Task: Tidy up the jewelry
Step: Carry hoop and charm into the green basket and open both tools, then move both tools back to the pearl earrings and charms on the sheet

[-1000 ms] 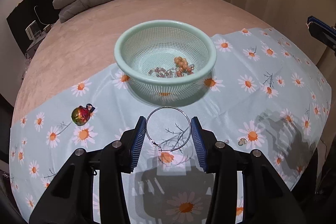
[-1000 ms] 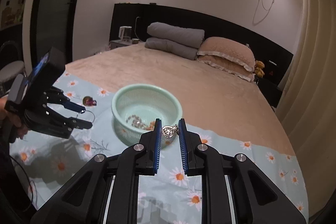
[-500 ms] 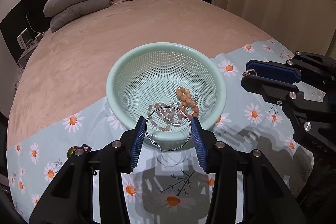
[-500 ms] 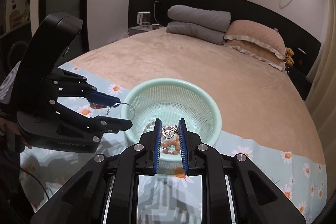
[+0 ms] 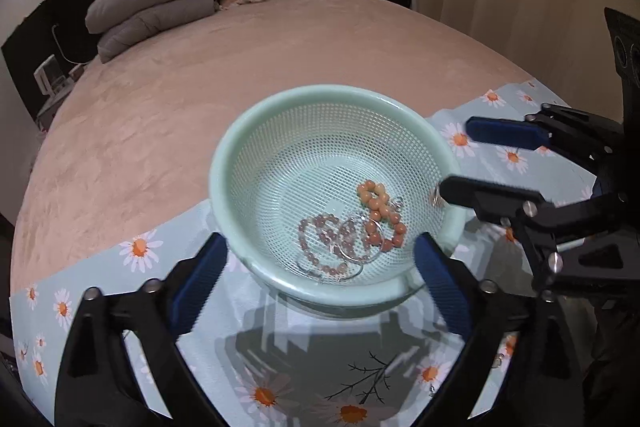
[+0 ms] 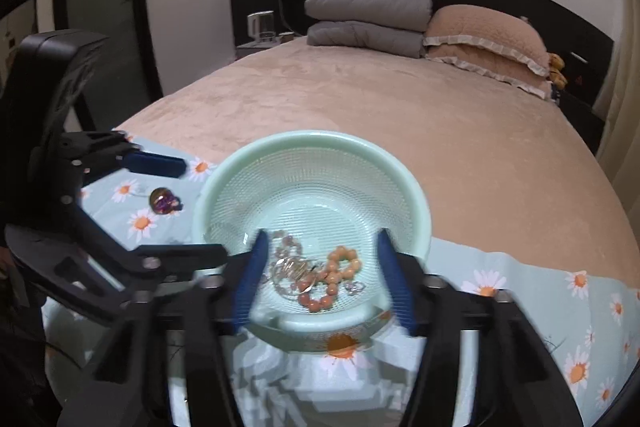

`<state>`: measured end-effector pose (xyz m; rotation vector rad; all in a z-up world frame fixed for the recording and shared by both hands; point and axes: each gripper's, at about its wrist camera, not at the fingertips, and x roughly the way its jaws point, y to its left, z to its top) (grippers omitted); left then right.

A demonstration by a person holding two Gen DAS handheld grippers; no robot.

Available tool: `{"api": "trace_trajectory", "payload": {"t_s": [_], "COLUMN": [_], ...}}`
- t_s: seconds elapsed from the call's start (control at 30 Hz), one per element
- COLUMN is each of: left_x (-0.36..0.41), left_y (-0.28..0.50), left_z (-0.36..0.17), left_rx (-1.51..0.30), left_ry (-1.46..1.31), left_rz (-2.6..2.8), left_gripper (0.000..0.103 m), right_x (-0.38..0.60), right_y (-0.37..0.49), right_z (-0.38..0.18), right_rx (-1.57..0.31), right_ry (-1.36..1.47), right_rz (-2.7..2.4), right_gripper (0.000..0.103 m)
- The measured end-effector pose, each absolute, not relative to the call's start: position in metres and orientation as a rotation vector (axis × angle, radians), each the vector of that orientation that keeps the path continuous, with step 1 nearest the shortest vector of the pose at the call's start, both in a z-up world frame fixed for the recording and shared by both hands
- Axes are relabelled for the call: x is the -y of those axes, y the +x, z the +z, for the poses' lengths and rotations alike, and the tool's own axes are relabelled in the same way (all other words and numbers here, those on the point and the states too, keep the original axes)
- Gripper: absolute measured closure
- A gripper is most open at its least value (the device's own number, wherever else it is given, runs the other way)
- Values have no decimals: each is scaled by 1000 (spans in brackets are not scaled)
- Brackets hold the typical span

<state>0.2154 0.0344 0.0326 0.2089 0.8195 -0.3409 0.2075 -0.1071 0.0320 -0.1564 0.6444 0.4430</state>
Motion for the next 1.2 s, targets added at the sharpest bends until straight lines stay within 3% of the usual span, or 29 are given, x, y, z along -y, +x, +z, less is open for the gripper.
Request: {"api": "trace_trajectory", "payload": {"t_s": [0.23, 0.67, 1.2], "left_x": [-54, -57, -29], "left_y": [206, 145, 63], "left_z": [41, 39, -26], "left_rx": [-817, -835, -935], "left_ry": [167, 190, 214], "left_rz": [-297, -297, -422], "left_gripper": [7, 6, 6], "right_x": [121, 125, 145], "right_y": [202, 144, 74], "right_z": [41, 44, -43], "right_rx": [-621, -632, -790], "right_ry": [-142, -208, -257], "right_rz": [392, 429, 522], "right_gripper": [22, 18, 18]}}
